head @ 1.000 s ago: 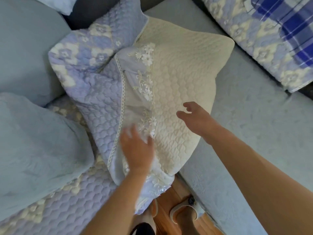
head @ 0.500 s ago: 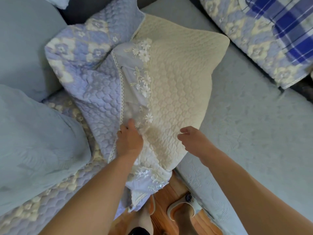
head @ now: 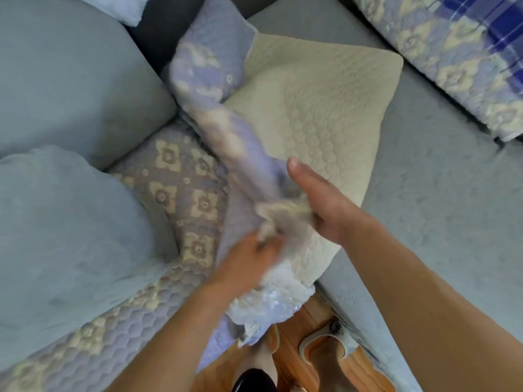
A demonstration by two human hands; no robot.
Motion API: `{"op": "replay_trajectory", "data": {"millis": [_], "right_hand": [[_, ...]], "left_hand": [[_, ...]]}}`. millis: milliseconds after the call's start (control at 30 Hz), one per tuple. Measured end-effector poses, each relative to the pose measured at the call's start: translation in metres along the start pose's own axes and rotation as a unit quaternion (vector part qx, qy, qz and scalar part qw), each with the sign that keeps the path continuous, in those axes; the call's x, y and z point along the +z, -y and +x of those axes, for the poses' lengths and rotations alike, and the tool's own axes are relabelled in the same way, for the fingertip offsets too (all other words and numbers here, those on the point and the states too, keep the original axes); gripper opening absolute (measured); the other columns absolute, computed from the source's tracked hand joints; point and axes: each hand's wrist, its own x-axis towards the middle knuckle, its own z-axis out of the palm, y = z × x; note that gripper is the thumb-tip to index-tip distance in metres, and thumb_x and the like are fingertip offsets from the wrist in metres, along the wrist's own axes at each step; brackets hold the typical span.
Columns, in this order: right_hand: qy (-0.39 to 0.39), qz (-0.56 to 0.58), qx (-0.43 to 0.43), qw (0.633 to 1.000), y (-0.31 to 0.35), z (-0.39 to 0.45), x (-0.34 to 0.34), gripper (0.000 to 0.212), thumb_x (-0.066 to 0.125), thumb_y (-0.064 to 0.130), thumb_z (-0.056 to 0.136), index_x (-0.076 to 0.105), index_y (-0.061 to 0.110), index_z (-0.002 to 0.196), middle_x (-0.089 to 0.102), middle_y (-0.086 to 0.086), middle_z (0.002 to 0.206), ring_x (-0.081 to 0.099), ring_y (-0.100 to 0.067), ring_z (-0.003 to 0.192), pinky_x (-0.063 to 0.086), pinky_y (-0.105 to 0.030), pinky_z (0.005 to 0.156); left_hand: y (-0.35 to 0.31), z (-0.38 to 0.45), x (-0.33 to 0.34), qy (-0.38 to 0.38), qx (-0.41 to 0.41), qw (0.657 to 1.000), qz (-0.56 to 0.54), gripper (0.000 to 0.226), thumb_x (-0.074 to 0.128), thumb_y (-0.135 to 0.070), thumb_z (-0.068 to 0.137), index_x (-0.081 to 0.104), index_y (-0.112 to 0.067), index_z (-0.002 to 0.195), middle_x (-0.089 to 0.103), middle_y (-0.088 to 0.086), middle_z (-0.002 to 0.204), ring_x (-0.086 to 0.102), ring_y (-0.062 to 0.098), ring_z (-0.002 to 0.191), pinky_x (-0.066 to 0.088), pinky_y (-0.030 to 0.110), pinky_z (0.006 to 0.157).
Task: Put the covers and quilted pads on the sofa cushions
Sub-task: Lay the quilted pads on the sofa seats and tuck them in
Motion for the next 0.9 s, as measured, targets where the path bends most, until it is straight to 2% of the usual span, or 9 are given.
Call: {"op": "replay_trajectory", "data": {"millis": [67,133,233,333,467,600,700,800,900], "right_hand": [[-0.061,-0.084,0.002,0.995,0.016,0.013,0.004,0.128,0.075,0.081,0.059,0.017,0.026,0.159,0.043,0.008,0.151,0.051,-0.014,0.132,0.042,-0.039,0.11],[-0.083,-0.26,0.048,0.961,0.021,0.011,0.0,0.136,0.083,0.074,0.053,0.019,0.014,0.158,0.054,-0.003,0.139,0.06,-0.021,0.119,0.05,-0.038,0.099],[-0.135,-0.397,0.1,0.902,0.002,-0.009,-0.035,0.051,0.068,0.041,0.088,0.062,0.007,0.127,0.068,-0.013,0.115,0.067,-0.028,0.098,0.054,-0.036,0.082],[-0.404,-0.298,0.065,0.862,-0.01,-0.063,-0.086,0.034,0.046,0.029,0.099,0.065,0.008,0.119,0.066,-0.022,0.121,0.061,-0.039,0.116,0.048,-0.043,0.093],[-0.549,-0.14,0.13,0.813,-0.053,-0.147,-0.178,0.038,0.041,0.018,0.101,0.061,-0.005,0.122,0.06,-0.03,0.127,0.054,-0.045,0.122,0.043,-0.045,0.097],[-0.634,-0.074,0.21,0.74,-0.124,-0.253,-0.272,0.04,0.04,0.021,0.099,0.061,-0.005,0.12,0.06,-0.031,0.125,0.055,-0.047,0.12,0.045,-0.049,0.096],[-0.707,-0.088,0.235,0.661,-0.208,-0.357,-0.328,0.034,0.039,0.021,0.098,0.058,0.0,0.118,0.06,-0.033,0.117,0.057,-0.05,0.111,0.045,-0.049,0.087],[-0.682,-0.082,0.334,0.645,-0.321,-0.449,-0.347,0.036,0.038,0.027,0.095,0.059,0.003,0.111,0.062,-0.034,0.107,0.061,-0.05,0.101,0.047,-0.047,0.081],[-0.459,-0.106,0.489,0.734,-0.439,-0.483,-0.362,0.061,0.064,0.038,0.07,0.065,-0.002,0.116,0.062,-0.025,0.115,0.061,-0.036,0.107,0.05,-0.042,0.095]], "left_hand": [[-0.018,-0.016,0.034,0.135,0.035,0.989,0.045,0.025,0.051,-0.054,0.098,0.062,-0.035,0.087,0.066,-0.014,0.077,0.063,0.007,0.076,0.05,0.025,0.07],[-0.023,-0.024,0.051,0.163,0.047,0.984,0.046,0.036,0.053,-0.058,0.096,0.063,-0.024,0.092,0.069,-0.006,0.083,0.062,0.008,0.077,0.046,0.029,0.071],[-0.012,-0.034,0.062,0.194,0.045,0.977,0.07,0.032,0.066,-0.057,0.088,0.06,-0.032,0.108,0.066,-0.017,0.092,0.06,-0.004,0.085,0.043,0.019,0.071],[0.0,-0.039,0.089,0.113,0.017,0.963,0.243,0.045,0.06,-0.032,0.093,0.049,-0.029,0.137,0.068,-0.001,0.114,0.065,0.021,0.105,0.048,0.029,0.082],[-0.028,-0.036,0.132,-0.052,0.042,0.927,0.369,0.029,0.044,-0.032,0.092,0.067,-0.026,0.109,0.063,0.001,0.111,0.058,0.026,0.111,0.047,0.034,0.09],[-0.06,-0.048,0.242,0.112,0.16,0.933,0.303,0.032,0.049,-0.044,0.094,0.07,-0.027,0.112,0.047,-0.01,0.135,0.041,0.017,0.128,0.033,0.027,0.108],[-0.075,-0.084,0.355,0.245,0.269,0.875,0.319,0.027,0.059,-0.041,0.09,0.073,-0.023,0.104,0.037,-0.011,0.15,0.026,0.013,0.139,0.022,0.022,0.115],[-0.061,-0.12,0.455,0.338,0.248,0.818,0.395,0.036,0.064,-0.042,0.085,0.067,-0.025,0.116,0.034,-0.004,0.153,0.024,0.02,0.144,0.023,0.03,0.118],[-0.041,-0.131,0.509,0.425,0.128,0.748,0.493,0.07,0.066,-0.049,0.085,0.037,-0.033,0.147,0.018,0.001,0.16,0.015,0.027,0.149,0.022,0.043,0.121]]}}
